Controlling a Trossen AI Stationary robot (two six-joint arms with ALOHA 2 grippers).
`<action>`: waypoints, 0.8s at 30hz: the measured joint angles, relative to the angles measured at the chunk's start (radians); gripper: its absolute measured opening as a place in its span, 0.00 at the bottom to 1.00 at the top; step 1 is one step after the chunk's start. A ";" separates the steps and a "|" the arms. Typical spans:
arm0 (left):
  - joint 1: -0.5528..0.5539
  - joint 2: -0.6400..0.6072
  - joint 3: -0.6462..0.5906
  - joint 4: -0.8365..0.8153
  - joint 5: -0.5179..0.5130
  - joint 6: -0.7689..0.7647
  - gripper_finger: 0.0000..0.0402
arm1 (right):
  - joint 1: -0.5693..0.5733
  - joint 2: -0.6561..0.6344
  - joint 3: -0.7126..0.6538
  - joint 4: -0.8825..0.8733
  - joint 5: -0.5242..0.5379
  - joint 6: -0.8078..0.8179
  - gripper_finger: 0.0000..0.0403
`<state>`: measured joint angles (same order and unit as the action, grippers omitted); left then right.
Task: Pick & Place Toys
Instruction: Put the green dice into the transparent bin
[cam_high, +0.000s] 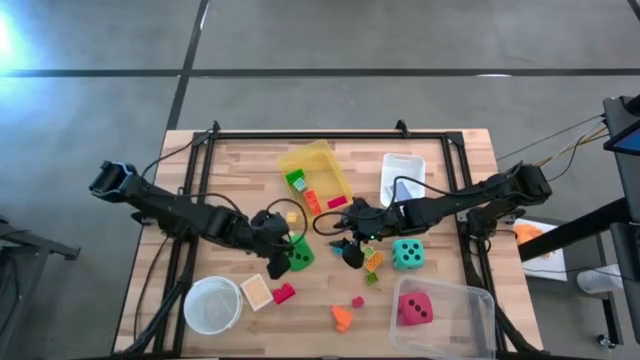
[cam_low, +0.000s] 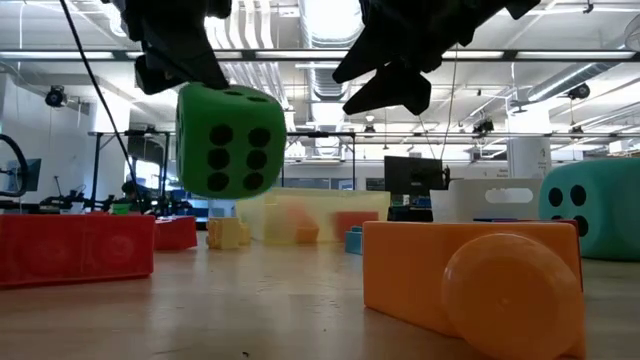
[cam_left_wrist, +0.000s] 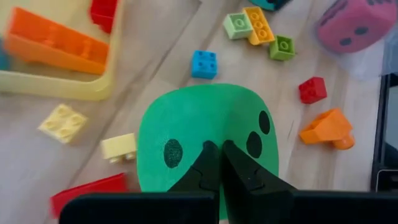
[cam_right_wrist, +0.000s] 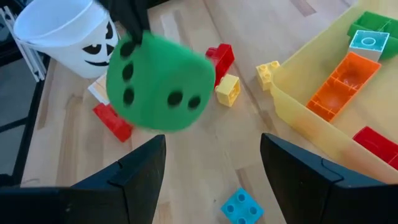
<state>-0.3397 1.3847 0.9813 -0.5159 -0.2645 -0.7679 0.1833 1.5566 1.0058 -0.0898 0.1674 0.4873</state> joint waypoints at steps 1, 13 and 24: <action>0.000 0.015 0.000 0.012 0.002 0.005 0.00 | 0.000 0.000 0.000 0.000 0.000 0.000 0.63; 0.000 0.139 0.001 0.121 0.004 0.044 0.01 | 0.000 0.000 0.000 0.001 -0.001 0.029 0.63; 0.000 0.213 0.002 0.269 0.060 0.069 0.00 | 0.000 0.000 0.000 -0.001 -0.002 0.029 0.63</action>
<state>-0.3397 1.5979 0.9836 -0.2464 -0.2047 -0.6986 0.1833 1.5566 1.0058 -0.0906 0.1658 0.5163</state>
